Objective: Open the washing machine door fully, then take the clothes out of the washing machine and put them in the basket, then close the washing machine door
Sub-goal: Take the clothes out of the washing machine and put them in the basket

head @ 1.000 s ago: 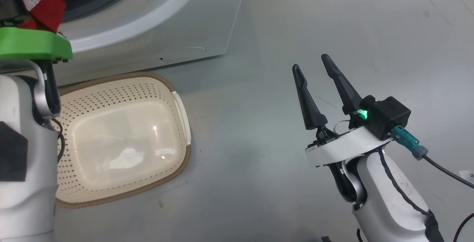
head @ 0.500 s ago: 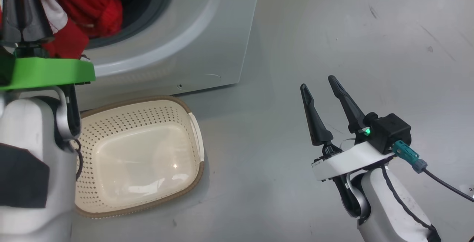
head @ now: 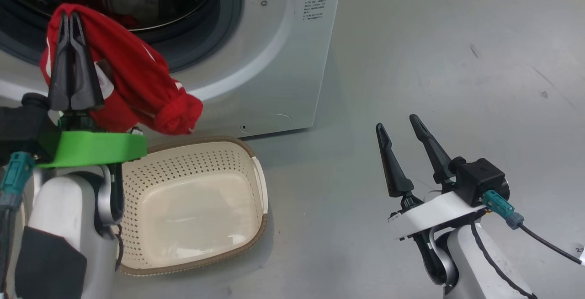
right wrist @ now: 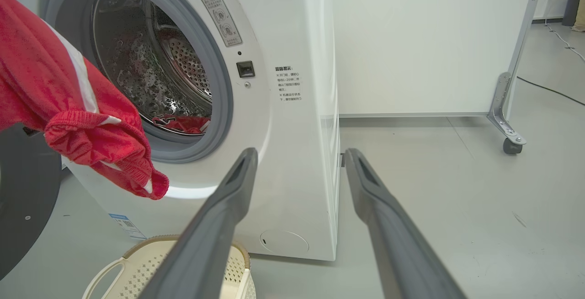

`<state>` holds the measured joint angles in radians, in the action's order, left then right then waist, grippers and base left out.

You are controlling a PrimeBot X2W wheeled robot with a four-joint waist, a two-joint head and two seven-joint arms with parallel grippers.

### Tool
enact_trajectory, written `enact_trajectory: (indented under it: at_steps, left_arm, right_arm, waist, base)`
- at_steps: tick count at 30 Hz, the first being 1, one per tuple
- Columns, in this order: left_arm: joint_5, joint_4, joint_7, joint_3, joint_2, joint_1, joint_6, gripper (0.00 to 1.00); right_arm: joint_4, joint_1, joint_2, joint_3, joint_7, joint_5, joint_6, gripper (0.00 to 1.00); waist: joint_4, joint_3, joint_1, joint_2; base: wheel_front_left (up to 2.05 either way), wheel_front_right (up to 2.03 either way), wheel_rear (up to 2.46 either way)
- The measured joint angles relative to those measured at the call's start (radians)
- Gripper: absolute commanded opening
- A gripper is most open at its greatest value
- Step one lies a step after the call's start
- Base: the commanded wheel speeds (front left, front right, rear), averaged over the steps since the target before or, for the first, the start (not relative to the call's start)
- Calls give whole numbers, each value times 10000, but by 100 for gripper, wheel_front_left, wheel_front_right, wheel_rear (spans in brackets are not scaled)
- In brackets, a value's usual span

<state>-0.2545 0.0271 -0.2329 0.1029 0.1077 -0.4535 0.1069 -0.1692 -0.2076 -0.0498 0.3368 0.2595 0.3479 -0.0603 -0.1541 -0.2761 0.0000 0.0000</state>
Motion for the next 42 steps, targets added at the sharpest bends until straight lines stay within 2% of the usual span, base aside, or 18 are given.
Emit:
enact_trajectory:
  at_steps: [12,21,33,42]
  left_arm:
    - [-253,15,686,-144,-360,2005,38,0]
    - [-644,1022,924,-245,-479,2773,71,0]
    - [-1034,2303,1223,-640,-504,2690,77,0]
    - [-1336,3166,1544,-1022,-401,1499,113,0]
  right_arm:
    - [146,108,0,17,0,-163,-94,100]
    - [414,87,0,-31,0,-178,-94,100]
    - [922,-209,2,88,0,-201,-88,100]
    - [1383,-654,2,221,0,15,-63,100]
  waist:
    - [108,-1,0,0]
    - [47,-426,0,0]
    - [-304,-1455,0,0]
    - [-682,-2551,0,0]
  base:
    - [0,0,0]
    - [0,0,0]
    - [0,0,0]
    - [0,0,0]
